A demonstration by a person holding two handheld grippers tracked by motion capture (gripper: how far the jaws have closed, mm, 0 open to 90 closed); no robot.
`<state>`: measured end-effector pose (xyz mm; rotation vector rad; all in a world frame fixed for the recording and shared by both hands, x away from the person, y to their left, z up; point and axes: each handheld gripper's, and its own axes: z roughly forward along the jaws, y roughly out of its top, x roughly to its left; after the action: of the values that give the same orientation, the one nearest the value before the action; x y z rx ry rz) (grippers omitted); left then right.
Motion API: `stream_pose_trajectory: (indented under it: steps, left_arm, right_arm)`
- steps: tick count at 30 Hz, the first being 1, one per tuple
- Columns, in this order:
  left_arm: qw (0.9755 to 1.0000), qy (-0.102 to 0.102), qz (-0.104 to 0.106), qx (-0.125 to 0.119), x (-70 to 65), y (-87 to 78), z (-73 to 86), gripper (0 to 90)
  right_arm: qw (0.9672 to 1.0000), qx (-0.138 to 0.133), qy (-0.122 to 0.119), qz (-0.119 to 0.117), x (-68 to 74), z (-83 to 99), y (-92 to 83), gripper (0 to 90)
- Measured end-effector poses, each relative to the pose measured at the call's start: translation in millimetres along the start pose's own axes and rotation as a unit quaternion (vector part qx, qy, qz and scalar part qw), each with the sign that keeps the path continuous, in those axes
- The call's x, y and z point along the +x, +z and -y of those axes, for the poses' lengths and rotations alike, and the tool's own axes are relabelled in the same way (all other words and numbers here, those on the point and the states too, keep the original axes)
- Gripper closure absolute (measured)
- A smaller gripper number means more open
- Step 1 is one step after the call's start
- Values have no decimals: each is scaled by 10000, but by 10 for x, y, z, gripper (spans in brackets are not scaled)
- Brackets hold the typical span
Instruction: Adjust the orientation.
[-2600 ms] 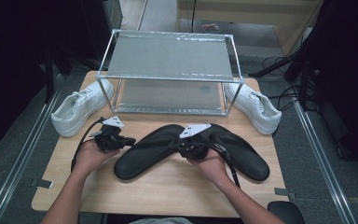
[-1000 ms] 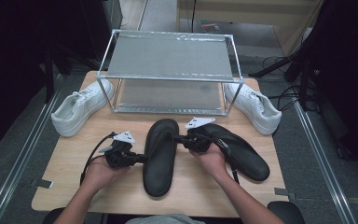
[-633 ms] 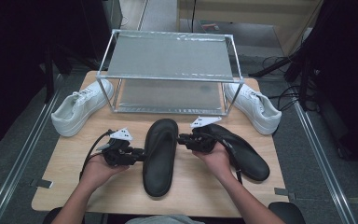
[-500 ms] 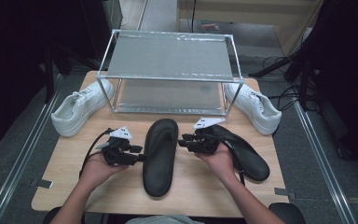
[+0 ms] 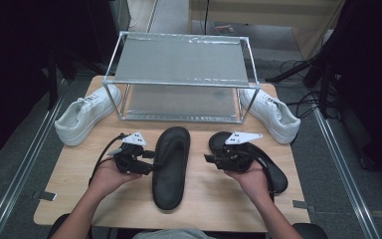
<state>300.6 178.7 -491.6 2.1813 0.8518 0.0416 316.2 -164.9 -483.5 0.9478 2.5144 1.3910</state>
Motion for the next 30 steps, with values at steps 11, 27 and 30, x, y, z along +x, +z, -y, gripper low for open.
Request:
stream_pose_trajectory:
  steps: [11, 27, 30]
  left_arm:
    - [9999, 70, 63, 43, 14, 73, -100, 404]
    - [9998, 64, 144, -124, 63, 106, -132, 393]
    - [9998, 58, 156, -104, 69, 107, -130, 393]
  right_arm:
    - [9993, 42, 119, 357, -28, 232, -312, 556]
    - [9955, -112, 407, 846, -138, 466, -712, 567]
    - [9950, -116, 424, 893, -153, 484, -742, 567]
